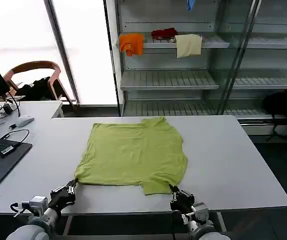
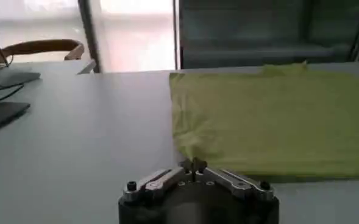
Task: Fold and organize the clothes.
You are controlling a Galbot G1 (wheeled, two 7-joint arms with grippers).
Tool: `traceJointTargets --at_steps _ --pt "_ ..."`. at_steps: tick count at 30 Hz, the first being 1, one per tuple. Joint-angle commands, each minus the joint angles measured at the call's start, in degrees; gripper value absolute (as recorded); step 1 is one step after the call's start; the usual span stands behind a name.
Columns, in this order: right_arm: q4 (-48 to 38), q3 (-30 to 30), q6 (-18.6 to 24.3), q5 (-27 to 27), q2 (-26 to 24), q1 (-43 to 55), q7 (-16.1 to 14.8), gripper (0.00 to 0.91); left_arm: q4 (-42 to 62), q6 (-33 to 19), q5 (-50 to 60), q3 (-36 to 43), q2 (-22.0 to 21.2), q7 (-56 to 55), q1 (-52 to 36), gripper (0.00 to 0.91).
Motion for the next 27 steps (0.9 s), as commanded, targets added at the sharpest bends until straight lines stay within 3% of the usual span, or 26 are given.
traceJointTargets --at_steps 1,16,27 --pt "1.4 0.2 0.1 0.8 0.0 1.7 0.2 0.000 -0.7 0.2 -1.1 -0.4 0.0 -0.1 -2.2 0.000" --pt "-9.7 0.5 0.2 -0.4 4.1 13.8 -2.4 0.000 6.5 0.3 0.3 3.9 -0.5 -3.2 -14.1 0.000" --pt "-19.0 -0.1 0.2 -1.7 7.1 21.0 -2.2 0.000 12.4 0.3 2.7 6.7 -1.4 -4.1 -19.2 0.000"
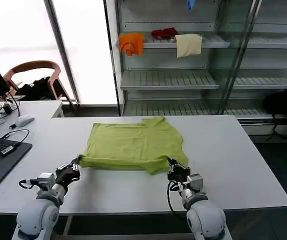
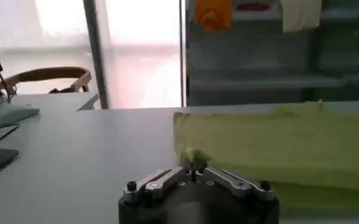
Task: Fold and organize the clothes.
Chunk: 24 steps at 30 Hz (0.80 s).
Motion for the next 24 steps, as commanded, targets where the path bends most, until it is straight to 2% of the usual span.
traceJointTargets --at_steps 1,16,17,18,19,20,21,22,24 --pt "-5.2 -0.1 0.0 -0.2 1.1 4.6 -0.3 0.000 4.1 0.0 0.8 1.2 -0.4 -0.4 -4.3 0.000" --pt "-11.9 0.4 0.1 -1.1 1.4 11.7 0.0 0.000 7.5 0.0 3.0 2.2 -1.1 -0.4 -6.9 0.010" --pt "-12.3 0.5 0.1 -1.2 1.4 11.8 0.0 0.020 7.7 0.0 3.1 2.2 -1.1 -0.2 -6.9 0.010" --pt "-12.6 0.5 0.1 -1.2 1.3 11.9 -0.1 0.101 7.9 0.0 3.2 2.2 -1.0 -0.1 -6.9 0.242" --pt "-12.9 0.6 0.1 -1.2 1.4 12.0 -0.1 0.907 8.0 0.0 3.4 2.3 -0.9 0.0 -6.9 0.383" --pt "-13.3 0.7 0.2 -1.3 1.4 12.3 0.1 0.907 8.2 -0.1 3.5 2.3 -1.0 0.2 -6.9 0.514" --pt "-13.5 0.8 0.2 -1.4 1.5 12.5 0.1 0.907 8.2 -0.1 3.7 2.3 -1.0 0.2 -7.0 0.856" --pt "-13.8 0.9 0.2 -1.6 1.5 12.7 0.2 0.907 8.3 -0.1 4.0 2.4 -1.1 0.2 -7.1 0.907" --pt "-14.6 1.1 0.3 -2.0 1.9 13.5 0.6 0.907 8.3 -0.1 4.1 2.4 -1.2 0.3 -7.3 0.907"
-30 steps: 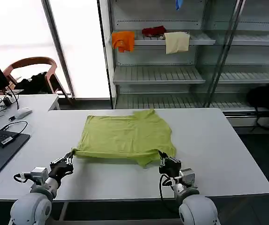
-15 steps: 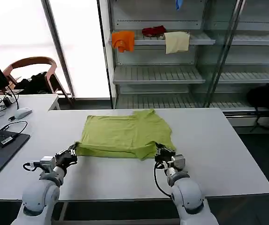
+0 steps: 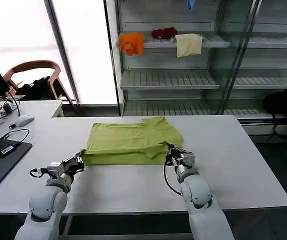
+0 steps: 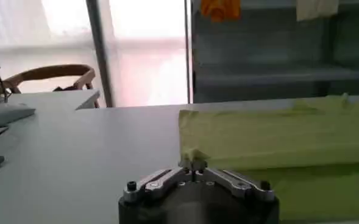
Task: Fold and organize the clothes.
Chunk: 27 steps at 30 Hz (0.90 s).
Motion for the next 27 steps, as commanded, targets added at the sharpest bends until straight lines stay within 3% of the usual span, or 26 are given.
traceJointTargets --at_steps 1,15,19,27 --pt "-2.5 -0.1 -0.2 -0.4 0.1 2.0 0.0 0.907 1.0 0.0 0.8 0.2 -0.1 0.1 -0.9 0.907" --pt "-2.7 2.8 -0.2 1.4 -1.0 4.6 1.7 0.907 -2.0 -0.1 0.7 -0.7 0.1 0.0 0.5 0.907" --pt "2.0 3.0 -0.3 2.2 -3.2 -0.2 0.1 0.907 -2.1 -0.1 0.8 -0.6 0.1 0.6 1.9 0.907" --pt "7.6 4.3 -0.3 3.8 -6.9 -10.6 -0.4 0.907 -0.7 0.0 2.0 0.6 0.6 1.5 3.1 0.907"
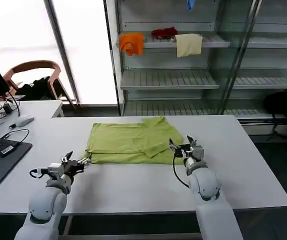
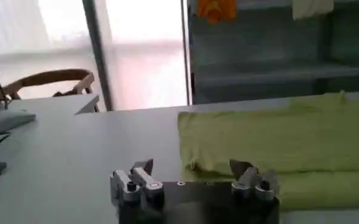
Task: Fold and organize the clothes.
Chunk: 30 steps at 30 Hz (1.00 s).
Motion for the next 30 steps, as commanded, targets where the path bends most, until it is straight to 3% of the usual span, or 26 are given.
traceJointTargets --at_steps 1,6,7,8,10,12,13,14,16,18,30 --pt "3.7 0.6 -0.1 1.1 -2.2 -6.1 -0.3 0.907 0.4 0.1 0.8 0.4 0.1 0.2 0.9 0.907" --pt "3.3 1.0 0.0 0.5 -1.9 -8.0 -0.4 0.907 1.4 0.0 1.3 0.7 -0.3 0.3 0.7 0.907" --pt "3.1 1.0 0.0 0.4 -1.8 -8.2 -0.5 0.846 1.5 0.0 1.3 0.7 -0.3 0.3 0.7 0.907" --pt "2.9 1.0 0.0 0.1 -1.7 -8.3 -0.6 0.705 1.6 0.0 1.3 0.7 -0.3 0.4 0.6 0.907" --pt "2.5 0.9 0.2 -0.5 -1.5 -8.5 -1.0 0.212 2.1 0.0 1.4 0.7 -0.3 0.4 0.5 0.907" --pt "2.1 0.6 0.4 -1.2 -1.1 -8.4 -1.2 0.030 2.6 0.0 1.4 0.6 -0.4 0.4 0.4 0.907" --pt "1.8 0.5 0.6 -1.6 -0.9 -8.4 -1.3 0.000 2.9 0.0 1.4 0.6 -0.4 0.4 0.4 0.564" --pt "1.4 0.2 0.7 -1.9 -0.7 -8.2 -1.3 0.000 3.1 0.0 1.4 0.6 -0.4 0.4 0.4 0.464" --pt "1.1 0.0 0.9 -2.8 -0.3 -8.0 -1.5 0.000 3.5 0.0 1.4 0.7 -0.5 0.7 0.4 0.171" --pt "1.1 -0.3 0.9 -2.9 0.0 -7.8 -1.4 0.000 3.8 0.0 1.4 0.8 -0.5 1.0 0.4 0.040" --pt "3.9 -0.5 0.5 -3.1 -0.6 -8.1 -1.3 0.000 4.3 -0.1 1.1 1.1 -0.7 2.4 0.1 0.000"
